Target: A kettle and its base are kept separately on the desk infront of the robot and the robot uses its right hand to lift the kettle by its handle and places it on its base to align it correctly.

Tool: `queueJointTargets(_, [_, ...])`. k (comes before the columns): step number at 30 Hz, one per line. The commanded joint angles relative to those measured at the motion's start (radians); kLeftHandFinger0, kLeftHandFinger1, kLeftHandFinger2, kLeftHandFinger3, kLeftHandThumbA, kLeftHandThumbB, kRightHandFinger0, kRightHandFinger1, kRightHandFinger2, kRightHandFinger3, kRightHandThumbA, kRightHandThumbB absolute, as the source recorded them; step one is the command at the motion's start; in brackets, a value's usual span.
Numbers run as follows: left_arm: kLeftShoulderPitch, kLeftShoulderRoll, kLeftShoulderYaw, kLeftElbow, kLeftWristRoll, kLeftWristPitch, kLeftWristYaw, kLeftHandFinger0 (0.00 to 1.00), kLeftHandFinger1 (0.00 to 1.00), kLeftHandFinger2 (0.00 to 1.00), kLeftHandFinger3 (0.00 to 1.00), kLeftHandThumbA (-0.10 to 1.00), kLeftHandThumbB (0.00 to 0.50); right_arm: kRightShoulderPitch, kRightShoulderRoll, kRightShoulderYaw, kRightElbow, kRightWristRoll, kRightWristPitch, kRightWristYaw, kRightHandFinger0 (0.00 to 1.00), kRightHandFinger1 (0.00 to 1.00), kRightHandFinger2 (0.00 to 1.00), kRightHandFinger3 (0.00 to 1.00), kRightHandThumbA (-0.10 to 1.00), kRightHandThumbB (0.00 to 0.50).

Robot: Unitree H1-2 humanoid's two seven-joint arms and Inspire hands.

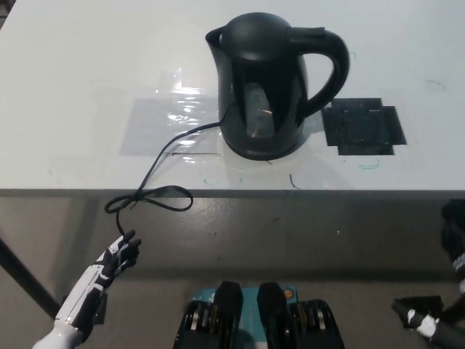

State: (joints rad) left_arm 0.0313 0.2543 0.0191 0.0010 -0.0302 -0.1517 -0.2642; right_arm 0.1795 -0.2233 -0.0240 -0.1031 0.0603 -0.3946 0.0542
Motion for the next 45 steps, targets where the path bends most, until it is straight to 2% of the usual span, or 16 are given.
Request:
queueJointTargets(1, [0.021, -0.008, 0.022, -0.036, 0.006, -0.065, 0.043, 1.00, 1.00, 1.00, 1.00, 1.00, 0.212, -0.038, -0.003, -0.007, 0.107, -0.066, -0.075, -0.008, 1.00, 1.00, 1.00, 1.00, 1.00, 0.464])
queueJointTargets(2, [0.033, -0.010, 0.026, -0.040, 0.002, -0.067, 0.044, 1.00, 1.00, 1.00, 1.00, 1.00, 0.192, -0.049, 0.004, -0.008, 0.144, -0.041, -0.075, 0.004, 1.00, 1.00, 1.00, 1.00, 1.00, 0.477])
queueJointTargets(3, [0.040, -0.010, 0.029, -0.040, -0.002, -0.072, 0.043, 1.00, 1.00, 1.00, 1.00, 1.00, 0.199, -0.051, 0.007, -0.007, 0.157, -0.033, -0.075, 0.010, 1.00, 1.00, 1.00, 1.00, 1.00, 0.479])
queueJointTargets(7, [0.054, -0.015, 0.033, -0.040, -0.005, -0.069, 0.039, 1.00, 1.00, 1.00, 1.00, 1.00, 0.203, -0.065, -0.002, -0.002, 0.189, -0.037, -0.075, 0.019, 1.00, 1.00, 1.00, 1.00, 1.00, 0.455])
queueJointTargets(10, [0.070, -0.018, 0.032, -0.050, 0.001, -0.055, 0.036, 1.00, 1.00, 1.00, 1.00, 1.00, 0.214, -0.064, 0.000, 0.001, 0.214, -0.019, -0.075, 0.034, 1.00, 1.00, 1.00, 1.00, 1.00, 0.490])
queueJointTargets(11, [0.076, -0.019, 0.033, -0.050, -0.003, -0.054, 0.034, 1.00, 1.00, 1.00, 1.00, 1.00, 0.199, -0.062, 0.000, 0.002, 0.222, -0.015, -0.075, 0.039, 1.00, 1.00, 1.00, 1.00, 1.00, 0.500])
queueJointTargets(17, [0.097, -0.020, 0.036, -0.031, -0.013, -0.084, 0.025, 1.00, 1.00, 1.00, 1.00, 1.00, 0.197, -0.047, -0.002, 0.012, 0.232, -0.019, -0.075, 0.053, 1.00, 1.00, 1.00, 1.00, 1.00, 0.500])
queueJointTargets(20, [0.092, -0.022, 0.034, -0.025, -0.017, -0.082, 0.022, 1.00, 1.00, 1.00, 1.00, 1.00, 0.229, -0.047, -0.002, 0.010, 0.234, -0.003, -0.075, 0.061, 1.00, 1.00, 1.00, 1.00, 1.00, 0.500])
queueJointTargets(30, [0.086, -0.021, 0.040, -0.023, -0.020, -0.072, 0.024, 1.00, 1.00, 1.00, 1.00, 1.00, 0.222, -0.061, -0.004, 0.008, 0.239, -0.027, -0.075, 0.066, 1.00, 1.00, 1.00, 1.00, 1.00, 0.474])
queueJointTargets(34, [0.084, -0.020, 0.039, -0.026, -0.014, -0.068, 0.025, 1.00, 1.00, 1.00, 1.00, 1.00, 0.218, -0.064, -0.004, 0.007, 0.243, -0.036, -0.075, 0.064, 1.00, 1.00, 1.00, 1.00, 1.00, 0.497])
queueJointTargets(45, [0.072, -0.017, 0.043, -0.023, -0.015, -0.064, 0.025, 1.00, 1.00, 1.00, 1.00, 1.00, 0.228, -0.075, -0.003, 0.008, 0.249, -0.041, -0.075, 0.066, 1.00, 1.00, 1.00, 1.00, 1.00, 0.489])
